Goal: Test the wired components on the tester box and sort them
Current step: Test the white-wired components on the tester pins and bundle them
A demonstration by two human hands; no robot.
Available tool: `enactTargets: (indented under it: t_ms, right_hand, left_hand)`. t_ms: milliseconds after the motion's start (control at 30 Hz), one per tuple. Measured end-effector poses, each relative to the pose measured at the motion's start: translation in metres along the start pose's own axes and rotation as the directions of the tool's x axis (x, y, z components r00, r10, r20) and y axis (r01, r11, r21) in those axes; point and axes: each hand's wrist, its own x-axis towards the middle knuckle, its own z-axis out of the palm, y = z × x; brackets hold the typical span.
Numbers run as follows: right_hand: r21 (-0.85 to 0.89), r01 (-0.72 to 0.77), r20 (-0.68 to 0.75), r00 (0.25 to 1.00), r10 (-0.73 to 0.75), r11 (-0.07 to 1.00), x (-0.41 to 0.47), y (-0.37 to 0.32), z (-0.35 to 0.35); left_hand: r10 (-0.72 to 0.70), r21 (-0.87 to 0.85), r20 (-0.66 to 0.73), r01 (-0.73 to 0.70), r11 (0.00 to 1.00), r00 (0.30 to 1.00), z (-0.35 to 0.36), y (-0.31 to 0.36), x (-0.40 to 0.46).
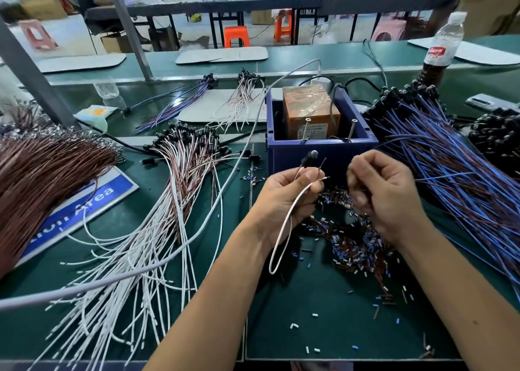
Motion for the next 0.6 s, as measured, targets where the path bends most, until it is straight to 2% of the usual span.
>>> enactTargets:
  t_ms: [67,100,167,200,300,467,533,600]
  right_hand:
    - [-0.005,-0.029,-0.044,0.999,0.029,1.0,0.003,0.0,-0.004]
    - [-0.027,-0.059,-0.035,0.998,0.058,0.998,0.002,0.003,-0.003]
    - [-0.047,-0.131,0.067,0.989,0.134,0.99,0.0,0.009,0.005]
    - [-0.054,-0.168,0.141,0.975,0.174,0.984,-0.002,0.011,0.01]
    - [-0.092,-0.2,0.317,0.923,0.219,0.975,-0.006,0.012,0.017]
    - [-0.077,-0.219,0.321,0.918,0.232,0.973,-0.005,0.009,0.012]
    - [-0.054,-0.228,0.327,0.916,0.233,0.972,-0.005,0.007,0.013]
    - [-0.03,-0.211,0.32,0.924,0.209,0.977,-0.005,0.005,0.012]
  left_hand:
    - [0.131,0.068,-0.091,-0.125,0.99,0.987,0.001,-0.001,0.001]
    - [0.242,0.196,-0.153,-0.211,0.958,0.958,0.002,-0.001,0.001]
    - [0.461,0.503,-0.178,-0.323,0.802,0.869,0.004,-0.005,0.003]
    - [0.514,0.592,-0.156,-0.337,0.732,0.843,0.005,-0.007,0.004]
    - [0.521,0.628,-0.143,-0.33,0.705,0.842,0.009,-0.013,0.004]
    - [0.53,0.586,-0.099,-0.381,0.715,0.842,0.01,-0.012,0.001]
    - [0.592,0.641,-0.066,-0.42,0.642,0.803,0.01,-0.012,0.0]
    - [0.707,0.743,-0.03,-0.457,0.488,0.707,0.009,-0.011,-0.001]
